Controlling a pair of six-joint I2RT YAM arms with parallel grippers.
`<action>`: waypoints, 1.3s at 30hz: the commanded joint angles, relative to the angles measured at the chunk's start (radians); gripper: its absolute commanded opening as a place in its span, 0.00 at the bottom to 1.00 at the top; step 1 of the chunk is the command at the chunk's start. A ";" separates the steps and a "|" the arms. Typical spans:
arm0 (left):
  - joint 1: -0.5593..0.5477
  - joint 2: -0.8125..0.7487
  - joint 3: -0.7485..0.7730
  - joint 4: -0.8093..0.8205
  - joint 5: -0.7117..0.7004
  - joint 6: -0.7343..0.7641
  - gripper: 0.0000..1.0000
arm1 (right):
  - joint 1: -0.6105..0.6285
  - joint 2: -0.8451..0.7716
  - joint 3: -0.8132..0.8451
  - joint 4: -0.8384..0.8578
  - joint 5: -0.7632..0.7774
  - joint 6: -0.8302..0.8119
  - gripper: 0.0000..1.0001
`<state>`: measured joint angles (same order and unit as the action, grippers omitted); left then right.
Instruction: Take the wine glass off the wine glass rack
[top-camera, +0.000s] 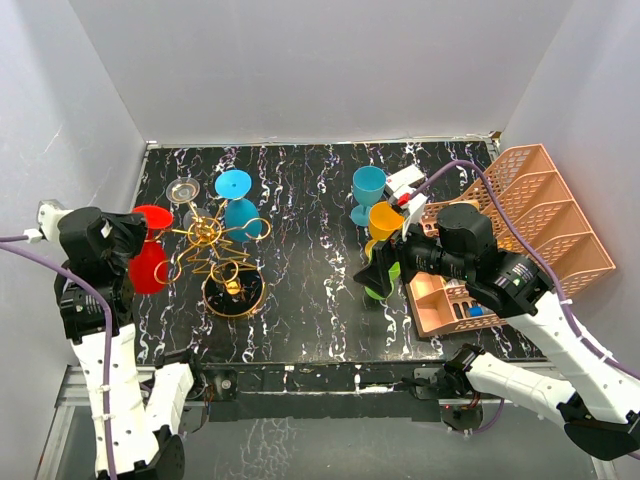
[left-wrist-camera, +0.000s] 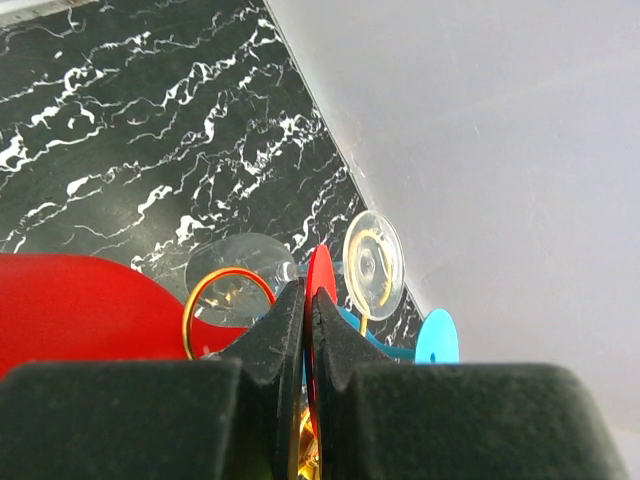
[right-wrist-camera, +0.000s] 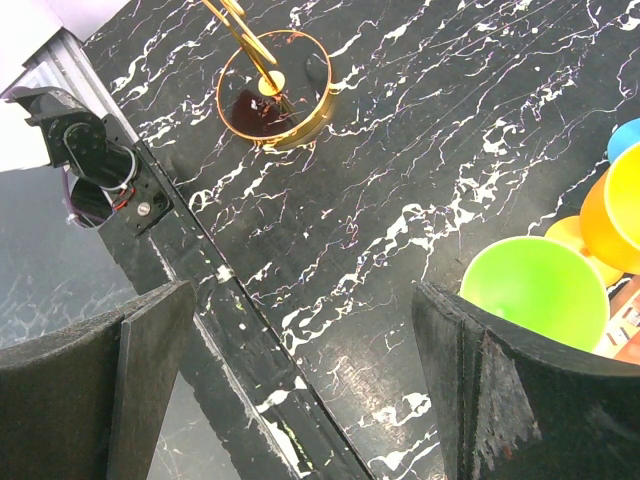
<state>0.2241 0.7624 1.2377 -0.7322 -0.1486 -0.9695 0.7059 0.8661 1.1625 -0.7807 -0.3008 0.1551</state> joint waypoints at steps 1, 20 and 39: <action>-0.003 0.021 0.043 0.026 0.083 0.015 0.00 | -0.001 -0.020 0.009 0.063 0.013 -0.017 0.99; -0.003 0.110 0.069 0.043 0.212 0.045 0.00 | -0.001 -0.036 0.003 0.063 0.025 -0.017 0.99; -0.003 0.077 0.035 0.081 0.250 0.002 0.00 | -0.001 -0.026 0.006 0.066 0.012 -0.019 0.99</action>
<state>0.2249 0.8242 1.2758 -0.6838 0.0319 -0.9569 0.7059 0.8459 1.1625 -0.7807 -0.2859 0.1547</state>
